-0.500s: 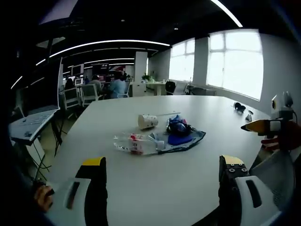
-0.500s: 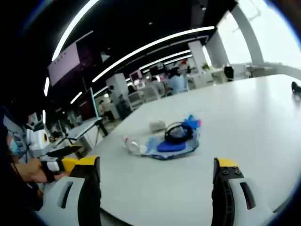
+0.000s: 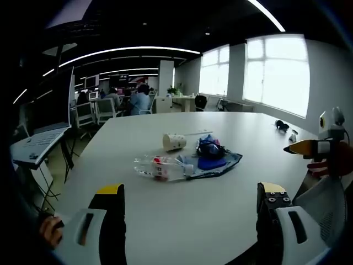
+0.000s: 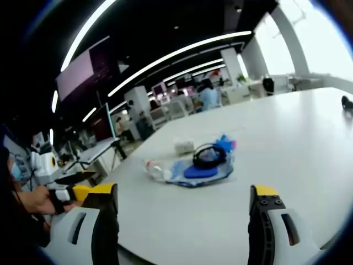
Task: Arrange the tabletop items into an orderly group along one side of the table until the central work area is clear of visible clutter.
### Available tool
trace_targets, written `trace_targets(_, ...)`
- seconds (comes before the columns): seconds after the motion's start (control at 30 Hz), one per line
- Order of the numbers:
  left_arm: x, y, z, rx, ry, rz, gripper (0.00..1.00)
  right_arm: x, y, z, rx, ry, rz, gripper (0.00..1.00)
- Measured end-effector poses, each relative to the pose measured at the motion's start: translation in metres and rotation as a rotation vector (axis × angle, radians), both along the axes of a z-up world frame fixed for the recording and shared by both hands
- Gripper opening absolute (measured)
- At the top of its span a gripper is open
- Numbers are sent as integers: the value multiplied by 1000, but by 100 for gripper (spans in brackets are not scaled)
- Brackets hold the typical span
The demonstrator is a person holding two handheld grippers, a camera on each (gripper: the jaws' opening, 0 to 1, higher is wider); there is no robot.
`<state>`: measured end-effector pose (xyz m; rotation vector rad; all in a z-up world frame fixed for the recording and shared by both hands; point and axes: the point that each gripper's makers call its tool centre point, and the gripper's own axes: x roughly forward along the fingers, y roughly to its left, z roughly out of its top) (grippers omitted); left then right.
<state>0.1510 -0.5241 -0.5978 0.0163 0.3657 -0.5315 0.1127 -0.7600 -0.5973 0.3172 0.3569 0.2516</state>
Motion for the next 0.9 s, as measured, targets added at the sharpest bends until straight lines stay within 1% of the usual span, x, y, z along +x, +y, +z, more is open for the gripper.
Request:
trace_targets(0.2, -1, -1, -3, 4, 8, -5, 100, 0, -1, 0, 1, -1, -3, 97)
trace_targets(0.4, -1, -1, -2, -8, 8, -10, 100, 0, -1, -1, 0, 0, 0, 97)
trace_targets(0.63, -1, -1, -2, -7, 9, -9, 100, 0, -5, -1, 31, 4, -20, 96)
trace_targets(0.9, -2, -1, -5, -6, 16, -8, 100, 0, -3, -1, 26, 7, -13, 95)
